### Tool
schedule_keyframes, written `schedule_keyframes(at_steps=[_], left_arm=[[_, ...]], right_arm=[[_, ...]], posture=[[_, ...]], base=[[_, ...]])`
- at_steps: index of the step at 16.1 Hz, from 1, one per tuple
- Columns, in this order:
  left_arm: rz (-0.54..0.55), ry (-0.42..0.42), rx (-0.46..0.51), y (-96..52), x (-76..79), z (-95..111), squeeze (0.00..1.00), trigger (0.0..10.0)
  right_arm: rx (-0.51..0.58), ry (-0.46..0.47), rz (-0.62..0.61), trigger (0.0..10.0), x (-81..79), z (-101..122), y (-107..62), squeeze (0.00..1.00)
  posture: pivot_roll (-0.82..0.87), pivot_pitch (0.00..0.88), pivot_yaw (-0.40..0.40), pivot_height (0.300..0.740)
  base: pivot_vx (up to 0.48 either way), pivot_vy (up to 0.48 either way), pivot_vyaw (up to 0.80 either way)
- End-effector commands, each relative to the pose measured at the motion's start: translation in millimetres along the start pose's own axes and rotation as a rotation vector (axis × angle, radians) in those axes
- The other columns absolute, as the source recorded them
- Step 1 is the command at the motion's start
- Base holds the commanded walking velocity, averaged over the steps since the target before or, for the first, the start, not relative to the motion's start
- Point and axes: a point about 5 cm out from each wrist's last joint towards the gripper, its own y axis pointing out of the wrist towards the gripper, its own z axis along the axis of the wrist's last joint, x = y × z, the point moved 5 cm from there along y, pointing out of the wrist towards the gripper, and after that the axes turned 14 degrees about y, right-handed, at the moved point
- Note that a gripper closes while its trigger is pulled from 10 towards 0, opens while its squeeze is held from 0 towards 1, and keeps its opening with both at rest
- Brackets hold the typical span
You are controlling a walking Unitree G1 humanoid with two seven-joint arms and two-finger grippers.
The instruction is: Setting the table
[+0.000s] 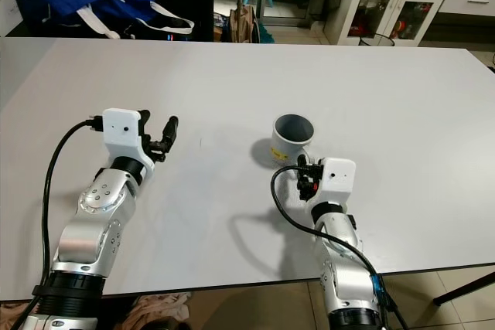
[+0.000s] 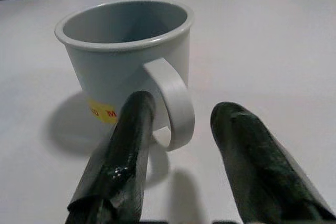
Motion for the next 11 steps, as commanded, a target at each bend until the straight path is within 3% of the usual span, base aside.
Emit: schedule_keyframes(at_steps=[1, 11], left_arm=[[-0.006, 0.009, 0.018, 2.0, 2.7, 7.4, 0.0, 10.0], [-0.012, 0.008, 0.021, 4.3, 4.8, 7.0, 0.0, 10.0]], right_arm=[[0.011, 0.007, -0.004, 10.0, 3.5, 5.2, -1.9, 1.0], [0.043, -0.017, 0.025, 10.0, 0.5, 14.6, -2.9, 1.0]], posture=[[0.04, 0.0, -0.036, 0.74], [0.04, 0.0, -0.035, 0.74]], base=[[0.0, 0.0, 0.0], [0.0, 0.0, 0.0]])
